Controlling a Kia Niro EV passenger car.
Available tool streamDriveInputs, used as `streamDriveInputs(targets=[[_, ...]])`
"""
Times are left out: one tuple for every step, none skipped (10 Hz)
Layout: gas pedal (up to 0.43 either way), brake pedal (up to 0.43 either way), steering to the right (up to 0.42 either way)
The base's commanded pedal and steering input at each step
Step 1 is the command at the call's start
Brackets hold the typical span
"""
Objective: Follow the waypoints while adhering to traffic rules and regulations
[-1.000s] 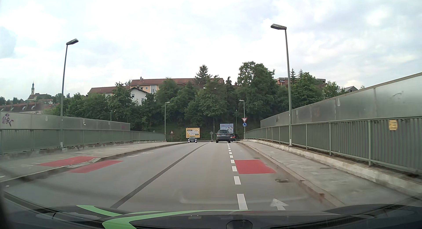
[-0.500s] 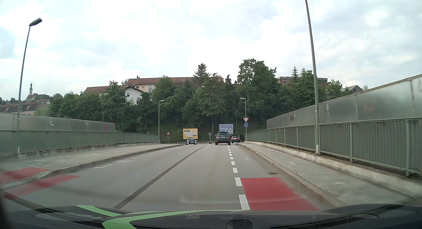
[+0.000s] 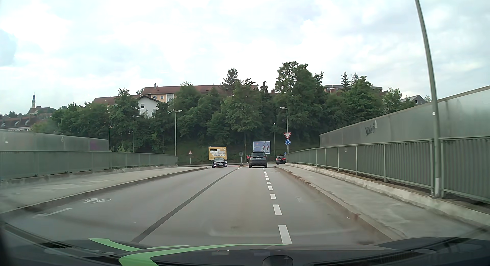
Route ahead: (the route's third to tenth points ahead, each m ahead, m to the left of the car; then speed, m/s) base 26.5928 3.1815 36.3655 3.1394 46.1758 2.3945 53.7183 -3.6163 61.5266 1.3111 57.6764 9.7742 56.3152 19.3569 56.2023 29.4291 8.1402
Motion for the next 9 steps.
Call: streamDriveInputs(targets=[[0.059,0.0,0.004],[0.0,0.0,0.004],[0.0,0.0,0.004],[0.0,0.0,0.004],[0.0,0.0,0.004],[0.0,0.0,0.004],[0.0,0.0,0.004],[0.0,0.0,0.004],[0.0,0.0,0.004]])
